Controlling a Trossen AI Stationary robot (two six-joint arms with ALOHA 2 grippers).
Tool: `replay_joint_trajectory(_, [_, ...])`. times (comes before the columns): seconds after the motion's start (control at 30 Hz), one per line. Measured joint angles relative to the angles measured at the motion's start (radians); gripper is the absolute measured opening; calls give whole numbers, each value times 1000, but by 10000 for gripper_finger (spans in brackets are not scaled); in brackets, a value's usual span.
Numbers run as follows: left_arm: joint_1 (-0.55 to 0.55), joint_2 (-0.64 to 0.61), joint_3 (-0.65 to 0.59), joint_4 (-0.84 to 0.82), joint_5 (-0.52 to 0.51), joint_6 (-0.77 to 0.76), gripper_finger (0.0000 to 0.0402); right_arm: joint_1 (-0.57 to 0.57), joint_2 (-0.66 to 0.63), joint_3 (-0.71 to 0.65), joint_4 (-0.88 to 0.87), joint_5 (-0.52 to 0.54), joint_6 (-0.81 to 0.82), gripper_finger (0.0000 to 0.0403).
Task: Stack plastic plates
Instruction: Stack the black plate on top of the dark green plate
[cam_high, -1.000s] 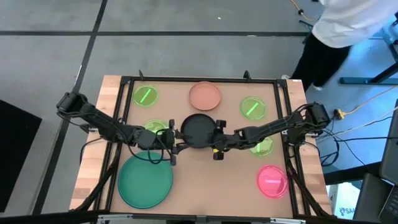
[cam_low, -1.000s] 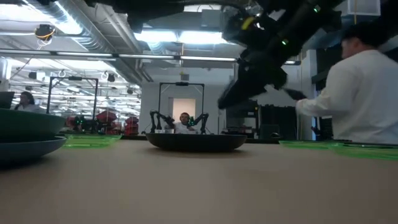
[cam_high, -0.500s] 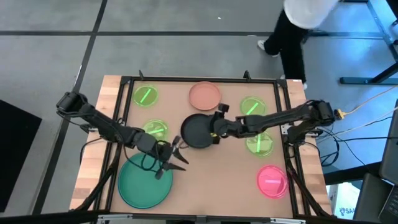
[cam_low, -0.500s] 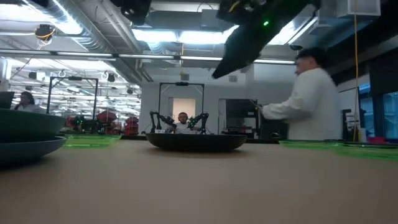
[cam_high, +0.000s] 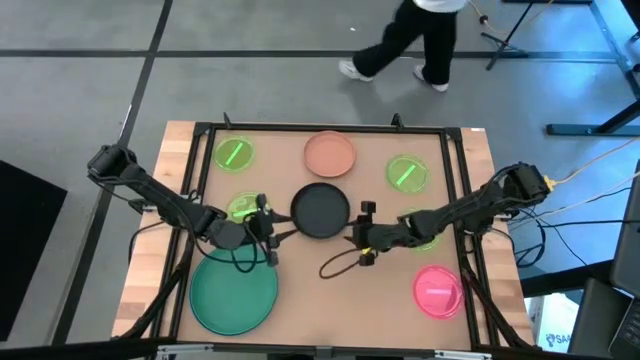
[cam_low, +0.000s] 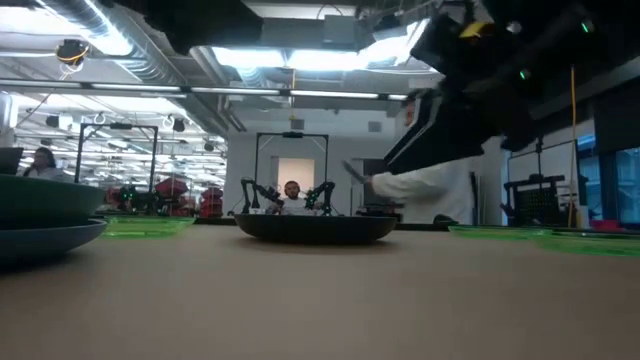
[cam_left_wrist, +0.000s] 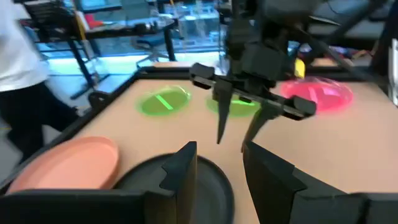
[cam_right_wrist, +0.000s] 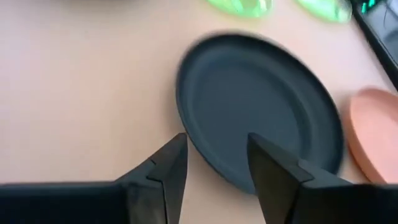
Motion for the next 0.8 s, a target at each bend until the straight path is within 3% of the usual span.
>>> replay_joint_trajectory(0.17, [30,38,0,0,61,-5,125,-16,0,-138,289,-82,-38,159])
replay_joint_trajectory(0.47, [87,163,0,3,152,-99,125,-46,1,-131,237,69,-128,159])
replay_joint_trajectory(0.67, [91,230,0,7,225,-130,125,-77,15,-108,242,-256,-141,159])
replay_joint_trajectory(0.8, [97,253,0,21,262,-129,125,-77,80,-106,331,-254,-180,159])
